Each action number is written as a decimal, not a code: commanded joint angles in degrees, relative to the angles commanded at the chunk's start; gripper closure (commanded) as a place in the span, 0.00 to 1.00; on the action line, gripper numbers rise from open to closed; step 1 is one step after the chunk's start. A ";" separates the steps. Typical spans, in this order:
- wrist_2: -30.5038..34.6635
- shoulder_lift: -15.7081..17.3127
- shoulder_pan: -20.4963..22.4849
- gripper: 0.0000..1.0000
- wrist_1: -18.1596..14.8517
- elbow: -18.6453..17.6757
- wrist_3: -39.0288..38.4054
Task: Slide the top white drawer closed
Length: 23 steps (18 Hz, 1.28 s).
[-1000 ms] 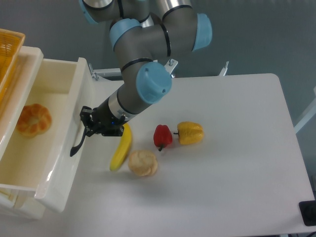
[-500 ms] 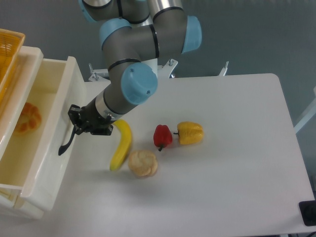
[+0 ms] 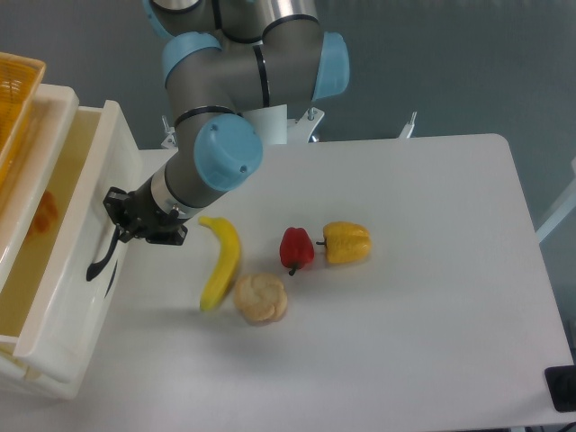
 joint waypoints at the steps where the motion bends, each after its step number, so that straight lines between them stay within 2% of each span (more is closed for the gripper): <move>1: 0.00 0.00 0.00 1.00 0.09 0.00 0.00; 23: 0.44 -0.18 -3.34 1.00 0.35 0.18 -0.09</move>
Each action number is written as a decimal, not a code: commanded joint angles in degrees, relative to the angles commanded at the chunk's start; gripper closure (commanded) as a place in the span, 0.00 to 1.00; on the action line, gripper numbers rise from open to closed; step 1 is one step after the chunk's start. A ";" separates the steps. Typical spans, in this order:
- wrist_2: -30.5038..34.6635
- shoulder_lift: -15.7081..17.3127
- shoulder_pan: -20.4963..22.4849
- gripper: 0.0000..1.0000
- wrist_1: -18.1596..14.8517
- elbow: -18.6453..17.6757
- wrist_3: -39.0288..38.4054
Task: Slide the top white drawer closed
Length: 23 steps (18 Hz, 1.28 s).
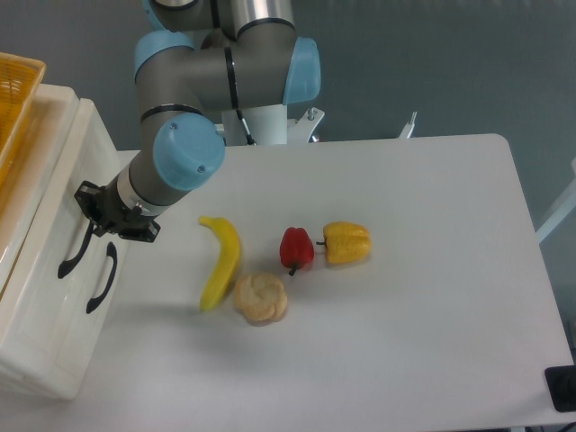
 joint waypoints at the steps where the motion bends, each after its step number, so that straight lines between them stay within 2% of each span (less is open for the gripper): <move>1: 0.00 0.00 -0.09 1.00 0.00 0.00 0.00; 10: 1.40 0.09 -0.62 1.00 0.18 0.09 0.44; 14: 4.56 0.35 3.33 0.89 0.18 0.35 0.70; 19: 10.36 0.44 9.30 0.76 0.44 2.63 0.79; 20: 11.07 0.35 10.80 0.70 1.40 2.90 0.79; 23: 12.48 0.18 14.93 0.64 6.75 2.99 1.32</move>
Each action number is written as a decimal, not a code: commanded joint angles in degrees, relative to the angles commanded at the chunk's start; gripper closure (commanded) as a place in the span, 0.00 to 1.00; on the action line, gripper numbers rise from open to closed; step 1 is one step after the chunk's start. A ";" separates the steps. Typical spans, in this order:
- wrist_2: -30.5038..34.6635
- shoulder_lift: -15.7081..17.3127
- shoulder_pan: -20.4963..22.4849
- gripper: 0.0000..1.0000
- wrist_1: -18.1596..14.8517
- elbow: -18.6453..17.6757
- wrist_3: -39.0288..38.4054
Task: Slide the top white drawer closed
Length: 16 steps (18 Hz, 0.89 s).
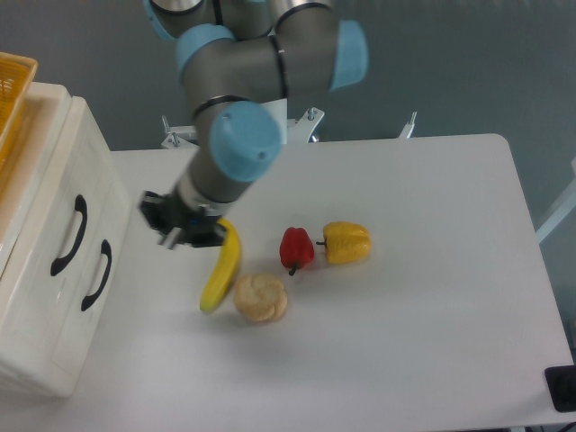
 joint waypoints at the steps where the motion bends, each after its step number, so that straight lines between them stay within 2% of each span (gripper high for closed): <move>1: 0.09 -0.26 1.23 0.62 1.67 -0.09 0.35; 3: 0.09 -0.79 4.13 0.62 3.79 -0.09 2.36; 7: 0.09 -2.90 10.02 0.52 7.22 -0.09 9.48; 10: 0.09 -4.48 12.83 0.50 9.86 -0.09 11.77; 11: 0.09 -4.75 13.89 0.45 10.38 -0.09 12.56; 12: 0.09 -4.92 14.42 0.32 10.74 -0.09 13.62; 13: 0.09 -5.18 14.51 0.03 10.83 -0.09 14.06; 14: 0.18 -5.27 14.69 0.00 11.09 -0.17 14.07; 16: 1.31 -5.89 15.48 0.00 11.44 -0.09 14.59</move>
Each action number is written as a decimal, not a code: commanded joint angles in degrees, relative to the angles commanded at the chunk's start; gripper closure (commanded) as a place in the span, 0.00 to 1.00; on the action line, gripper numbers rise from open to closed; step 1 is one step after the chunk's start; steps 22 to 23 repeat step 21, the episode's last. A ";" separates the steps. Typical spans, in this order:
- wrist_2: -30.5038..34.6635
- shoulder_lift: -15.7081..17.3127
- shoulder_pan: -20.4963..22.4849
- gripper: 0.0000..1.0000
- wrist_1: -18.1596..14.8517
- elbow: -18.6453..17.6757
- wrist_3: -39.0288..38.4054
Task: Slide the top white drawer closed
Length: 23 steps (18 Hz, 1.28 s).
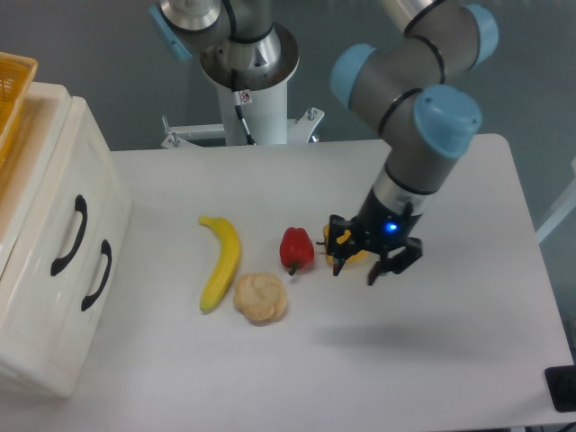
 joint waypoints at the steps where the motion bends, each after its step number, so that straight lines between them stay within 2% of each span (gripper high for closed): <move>1: 0.79 -0.35 0.09 0.00 0.52 0.00 0.79; 4: 3.16 -1.32 1.58 0.00 2.20 0.00 7.44; 8: 7.38 -2.81 3.69 0.00 2.72 0.61 25.10; 10: 9.57 -4.13 4.30 0.00 2.81 2.19 32.84; 14: 13.98 -5.27 5.71 0.00 4.13 2.72 44.80; 18: 19.15 -7.56 6.24 0.00 4.31 4.48 49.57; 23: 19.78 -7.91 6.07 0.00 4.31 5.01 49.75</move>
